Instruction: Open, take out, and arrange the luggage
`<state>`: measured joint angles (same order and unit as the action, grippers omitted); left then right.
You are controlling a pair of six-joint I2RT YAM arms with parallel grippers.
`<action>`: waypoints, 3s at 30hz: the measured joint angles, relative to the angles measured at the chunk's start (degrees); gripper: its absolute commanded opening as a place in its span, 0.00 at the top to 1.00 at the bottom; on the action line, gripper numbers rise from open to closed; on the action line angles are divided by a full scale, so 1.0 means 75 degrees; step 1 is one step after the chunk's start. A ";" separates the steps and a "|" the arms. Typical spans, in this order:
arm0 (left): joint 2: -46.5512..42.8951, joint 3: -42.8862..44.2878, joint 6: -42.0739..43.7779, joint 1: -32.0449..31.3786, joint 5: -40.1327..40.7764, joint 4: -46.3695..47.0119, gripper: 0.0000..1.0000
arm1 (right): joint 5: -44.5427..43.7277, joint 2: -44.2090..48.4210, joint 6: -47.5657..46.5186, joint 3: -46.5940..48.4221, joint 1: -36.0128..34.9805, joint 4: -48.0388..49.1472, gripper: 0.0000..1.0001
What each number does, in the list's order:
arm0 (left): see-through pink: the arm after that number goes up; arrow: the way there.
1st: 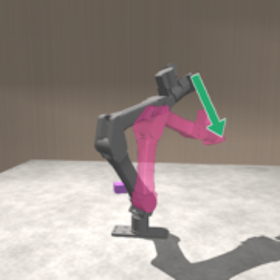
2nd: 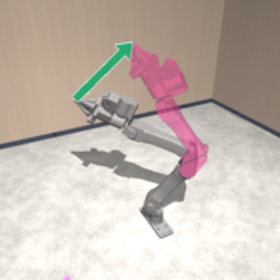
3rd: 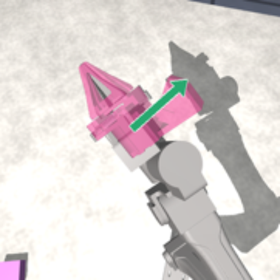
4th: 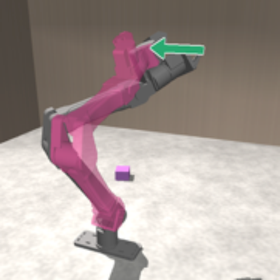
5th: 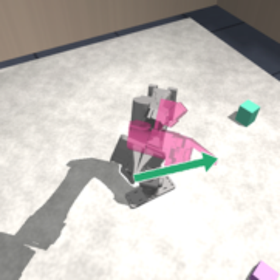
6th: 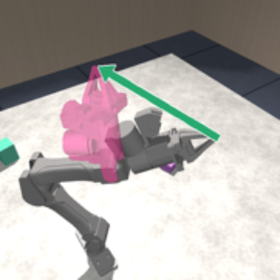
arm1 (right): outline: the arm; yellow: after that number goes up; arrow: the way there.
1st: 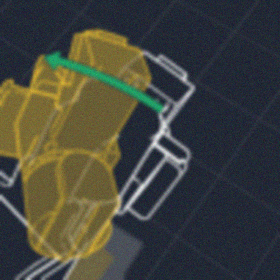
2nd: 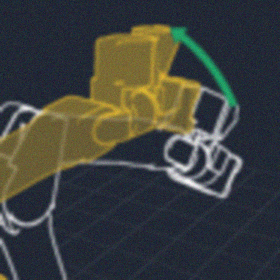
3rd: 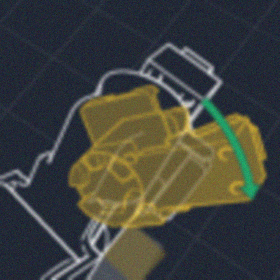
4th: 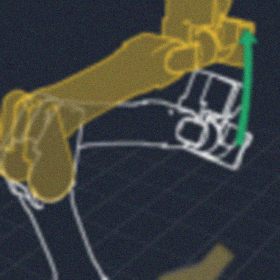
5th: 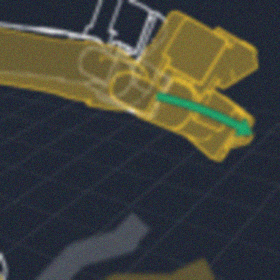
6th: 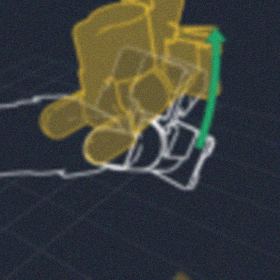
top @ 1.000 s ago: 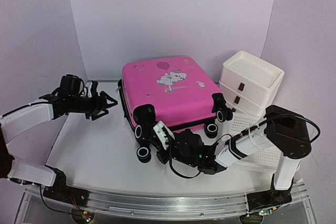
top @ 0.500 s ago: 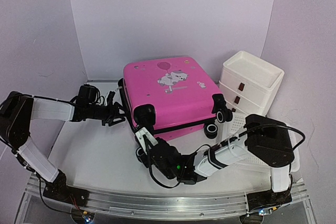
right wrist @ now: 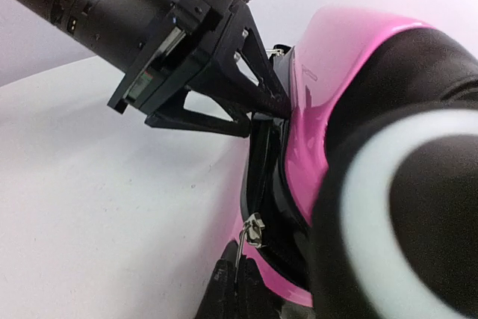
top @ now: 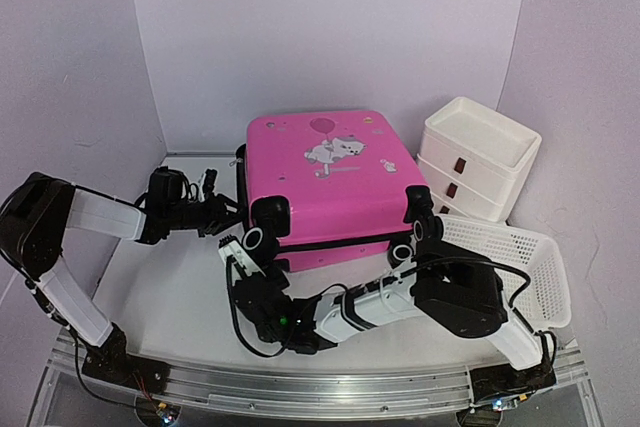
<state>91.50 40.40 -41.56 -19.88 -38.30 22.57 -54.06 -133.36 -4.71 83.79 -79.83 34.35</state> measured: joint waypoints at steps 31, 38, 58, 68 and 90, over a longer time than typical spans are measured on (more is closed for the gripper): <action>-0.4945 0.0737 0.0749 -0.0790 0.0796 -0.5543 0.15 | 0.5724 0.7915 0.2495 -0.1574 0.2876 -1.0314 0.02; -0.4141 0.2119 0.0761 -0.3381 0.2532 -0.6522 0.16 | 0.8084 0.7810 0.3075 -0.1597 0.6802 -1.0800 0.02; -0.2935 0.3311 0.0906 -0.4695 0.3937 -0.7793 0.25 | 1.0838 0.6339 0.3625 -0.2795 0.7312 -0.9145 0.52; -0.4645 0.3357 0.0396 -0.4167 0.5814 -0.9833 0.13 | 0.5724 0.5286 0.7053 -0.2375 0.2393 -0.7344 0.32; -0.4846 0.0172 -0.0784 -0.3226 0.5053 -0.7764 0.05 | 0.8005 0.6435 0.2614 -0.0373 0.4062 -0.9652 0.02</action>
<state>55.16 41.69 -47.44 -44.07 -0.40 -35.66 5.98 -85.10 14.90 80.99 -49.36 -38.04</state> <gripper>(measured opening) 0.932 0.983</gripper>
